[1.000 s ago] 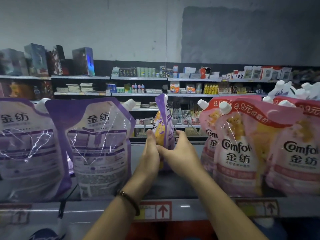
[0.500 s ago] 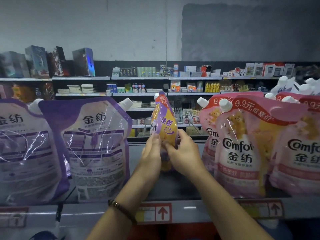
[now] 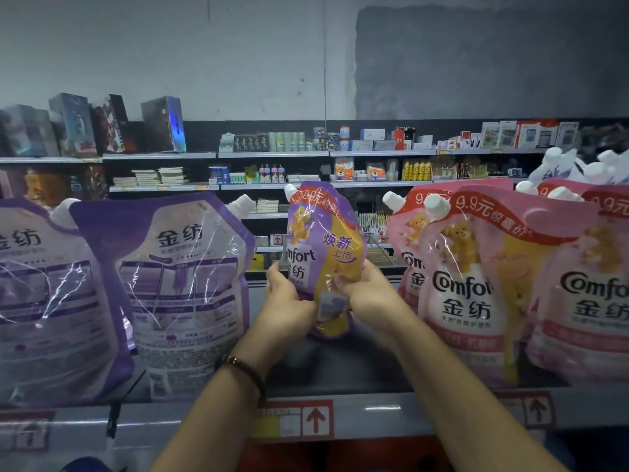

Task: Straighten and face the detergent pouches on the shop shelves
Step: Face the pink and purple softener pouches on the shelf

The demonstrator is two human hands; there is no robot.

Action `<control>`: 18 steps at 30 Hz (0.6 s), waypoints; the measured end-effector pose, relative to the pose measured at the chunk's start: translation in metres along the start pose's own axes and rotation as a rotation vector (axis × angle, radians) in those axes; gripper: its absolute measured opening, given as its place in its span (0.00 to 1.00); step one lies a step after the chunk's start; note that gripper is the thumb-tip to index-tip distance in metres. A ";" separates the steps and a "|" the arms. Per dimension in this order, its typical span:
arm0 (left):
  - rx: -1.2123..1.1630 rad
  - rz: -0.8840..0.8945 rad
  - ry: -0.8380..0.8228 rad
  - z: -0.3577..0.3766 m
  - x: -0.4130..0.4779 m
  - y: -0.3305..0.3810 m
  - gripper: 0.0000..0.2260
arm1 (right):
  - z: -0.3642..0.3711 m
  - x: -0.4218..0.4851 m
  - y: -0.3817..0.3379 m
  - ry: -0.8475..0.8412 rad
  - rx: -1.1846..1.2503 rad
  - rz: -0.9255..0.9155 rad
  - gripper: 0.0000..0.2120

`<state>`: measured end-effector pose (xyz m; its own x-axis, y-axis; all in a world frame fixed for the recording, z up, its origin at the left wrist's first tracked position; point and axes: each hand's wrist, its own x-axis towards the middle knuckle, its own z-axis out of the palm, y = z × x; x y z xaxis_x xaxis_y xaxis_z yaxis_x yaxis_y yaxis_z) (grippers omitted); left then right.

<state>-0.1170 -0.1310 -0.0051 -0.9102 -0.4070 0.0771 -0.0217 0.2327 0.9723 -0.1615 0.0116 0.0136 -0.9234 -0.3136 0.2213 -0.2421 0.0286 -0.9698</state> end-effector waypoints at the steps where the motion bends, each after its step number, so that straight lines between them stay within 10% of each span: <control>1: -0.002 0.014 -0.017 -0.001 -0.010 0.009 0.72 | -0.001 0.001 0.002 -0.010 0.010 0.007 0.13; 11: 0.037 0.053 -0.078 0.000 -0.017 0.012 0.38 | 0.008 0.000 0.017 0.101 0.014 -0.012 0.15; 18: 0.107 0.084 -0.029 -0.004 -0.014 -0.010 0.47 | 0.008 -0.036 0.000 0.235 -0.126 -0.033 0.11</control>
<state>-0.1027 -0.1315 -0.0153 -0.9222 -0.3566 0.1495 0.0125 0.3588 0.9333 -0.1259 0.0154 0.0048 -0.9547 -0.0880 0.2844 -0.2947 0.1449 -0.9445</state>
